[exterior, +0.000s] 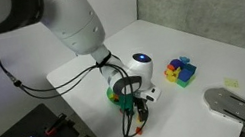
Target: Remove two orange blocks from the green bowl and put it on the table
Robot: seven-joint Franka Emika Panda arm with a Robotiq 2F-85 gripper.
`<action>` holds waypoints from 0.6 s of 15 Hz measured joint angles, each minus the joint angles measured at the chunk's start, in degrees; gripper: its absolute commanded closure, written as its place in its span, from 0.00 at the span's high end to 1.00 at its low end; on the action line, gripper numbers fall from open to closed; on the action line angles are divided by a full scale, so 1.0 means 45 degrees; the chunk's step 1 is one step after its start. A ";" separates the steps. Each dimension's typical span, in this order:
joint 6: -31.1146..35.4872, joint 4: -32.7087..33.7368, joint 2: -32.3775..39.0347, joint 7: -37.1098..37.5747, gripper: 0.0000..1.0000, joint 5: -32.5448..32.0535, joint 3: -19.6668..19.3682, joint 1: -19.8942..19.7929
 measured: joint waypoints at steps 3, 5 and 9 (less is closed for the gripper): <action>-0.0340 -0.0048 -0.0561 -0.0172 1.00 -0.0004 0.0012 0.0197; -0.0730 -0.0146 -0.1139 -0.0338 1.00 -0.0028 0.0013 0.0383; -0.1562 -0.0613 -0.2524 -0.0589 1.00 -0.0656 0.0023 0.0912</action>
